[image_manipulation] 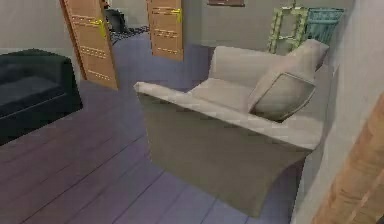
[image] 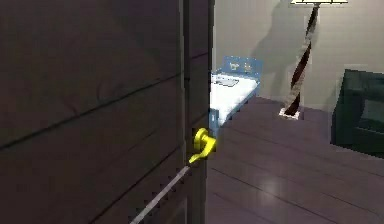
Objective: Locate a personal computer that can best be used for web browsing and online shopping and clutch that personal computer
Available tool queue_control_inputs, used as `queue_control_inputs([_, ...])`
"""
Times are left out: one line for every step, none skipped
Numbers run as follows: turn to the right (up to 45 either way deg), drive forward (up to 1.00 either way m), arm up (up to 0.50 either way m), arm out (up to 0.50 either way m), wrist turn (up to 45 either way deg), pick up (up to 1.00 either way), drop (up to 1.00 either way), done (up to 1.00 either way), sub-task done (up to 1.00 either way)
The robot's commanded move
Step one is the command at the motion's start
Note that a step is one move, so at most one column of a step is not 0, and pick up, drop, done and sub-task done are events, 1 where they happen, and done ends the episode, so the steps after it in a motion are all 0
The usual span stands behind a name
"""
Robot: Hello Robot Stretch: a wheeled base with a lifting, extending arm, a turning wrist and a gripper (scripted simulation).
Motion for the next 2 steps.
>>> queue_control_inputs([36.0, 0.0, 0.0, 0.0, 0.0, 0.0, 0.0, 0.0, 0.0])
queue_control_inputs([0.0, 0.05, 0.0, 0.0, 0.0, 0.0, 0.0, 0.0, 0.0])
